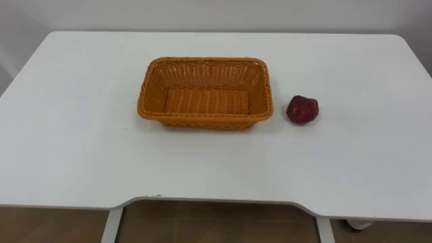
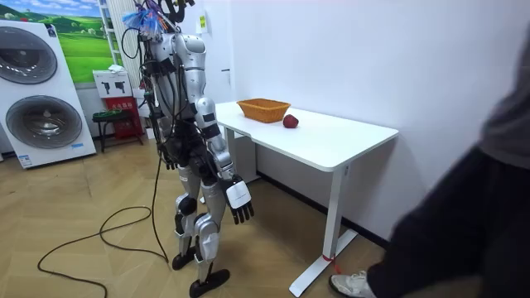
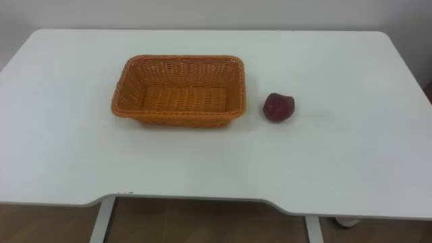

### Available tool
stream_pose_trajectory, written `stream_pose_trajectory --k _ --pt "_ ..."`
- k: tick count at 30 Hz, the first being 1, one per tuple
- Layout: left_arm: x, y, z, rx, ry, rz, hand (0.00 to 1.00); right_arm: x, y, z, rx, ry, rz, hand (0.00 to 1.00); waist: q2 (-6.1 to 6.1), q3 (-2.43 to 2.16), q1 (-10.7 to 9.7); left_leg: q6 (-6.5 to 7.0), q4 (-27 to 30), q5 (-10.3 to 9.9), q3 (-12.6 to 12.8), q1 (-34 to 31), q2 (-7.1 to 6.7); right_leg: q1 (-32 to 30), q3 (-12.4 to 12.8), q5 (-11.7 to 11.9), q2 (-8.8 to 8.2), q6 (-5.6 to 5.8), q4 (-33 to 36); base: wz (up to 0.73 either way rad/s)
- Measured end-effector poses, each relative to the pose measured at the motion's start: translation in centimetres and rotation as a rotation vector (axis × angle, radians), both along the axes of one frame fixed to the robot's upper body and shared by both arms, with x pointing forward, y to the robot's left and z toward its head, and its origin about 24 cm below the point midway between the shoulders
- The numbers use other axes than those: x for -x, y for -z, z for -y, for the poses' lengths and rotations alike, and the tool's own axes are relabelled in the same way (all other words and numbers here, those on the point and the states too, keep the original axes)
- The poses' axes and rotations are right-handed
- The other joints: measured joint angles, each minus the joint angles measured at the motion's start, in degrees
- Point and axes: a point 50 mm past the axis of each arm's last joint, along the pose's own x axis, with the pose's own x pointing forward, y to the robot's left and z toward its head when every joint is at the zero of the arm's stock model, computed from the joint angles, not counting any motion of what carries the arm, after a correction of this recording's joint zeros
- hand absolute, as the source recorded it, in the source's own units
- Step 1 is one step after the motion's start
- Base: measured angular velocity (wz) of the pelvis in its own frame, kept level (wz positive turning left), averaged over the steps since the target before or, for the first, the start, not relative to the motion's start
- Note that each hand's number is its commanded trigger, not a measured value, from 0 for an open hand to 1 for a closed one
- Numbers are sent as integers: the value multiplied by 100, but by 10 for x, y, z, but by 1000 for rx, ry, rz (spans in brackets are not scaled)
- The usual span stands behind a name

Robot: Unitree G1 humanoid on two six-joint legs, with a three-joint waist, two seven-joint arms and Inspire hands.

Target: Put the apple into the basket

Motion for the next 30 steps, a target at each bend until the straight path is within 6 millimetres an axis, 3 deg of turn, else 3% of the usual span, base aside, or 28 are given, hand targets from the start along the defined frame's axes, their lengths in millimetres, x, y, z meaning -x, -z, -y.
stream_pose_trajectory --k 20,26,30 --pt "-3 0 0 1 -6 14 0 -2 0 0 1 3 8 0 3 -3 21 0 -1 0 1 -1 5 4 27 0 3 0 4 0" --pt "-3 0 -1 8 -56 34 0 1 -1 4 -10 255 60 0 13 6 -2 1 -32 0 22 99 4 44 59 0 2 0 6 -1" --pt "5 -3 -10 -15 -140 56 0 -1 -8 23 30 691 195 0 3 6 -179 1 -37 0 12 132 -8 114 57 0 6 1 1 0"
